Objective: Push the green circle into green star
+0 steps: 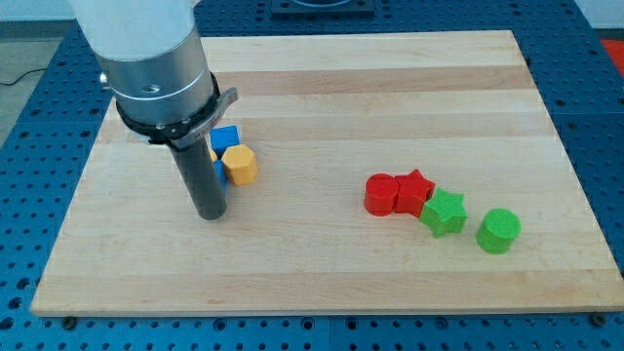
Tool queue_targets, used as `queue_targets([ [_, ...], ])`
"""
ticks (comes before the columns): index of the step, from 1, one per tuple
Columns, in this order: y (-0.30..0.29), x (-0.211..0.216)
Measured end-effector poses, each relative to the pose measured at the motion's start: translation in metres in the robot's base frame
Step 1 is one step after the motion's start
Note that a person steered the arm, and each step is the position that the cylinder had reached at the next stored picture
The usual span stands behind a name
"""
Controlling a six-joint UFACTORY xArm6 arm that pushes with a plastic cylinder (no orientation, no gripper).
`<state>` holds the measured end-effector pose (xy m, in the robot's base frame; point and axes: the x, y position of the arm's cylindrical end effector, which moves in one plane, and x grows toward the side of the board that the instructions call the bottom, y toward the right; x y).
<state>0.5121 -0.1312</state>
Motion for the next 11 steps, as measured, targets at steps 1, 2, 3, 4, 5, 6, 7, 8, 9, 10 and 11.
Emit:
queue_targets([
  [1, 0.002, 0.004],
  [2, 0.023, 0.007],
  [3, 0.054, 0.009],
  [4, 0.061, 0.012],
  [5, 0.083, 0.027],
  [6, 0.133, 0.056],
  [7, 0.182, 0.080],
  [8, 0.236, 0.095],
  [9, 0.296, 0.098],
  [10, 0.343, 0.098],
  [11, 0.366, 0.096],
])
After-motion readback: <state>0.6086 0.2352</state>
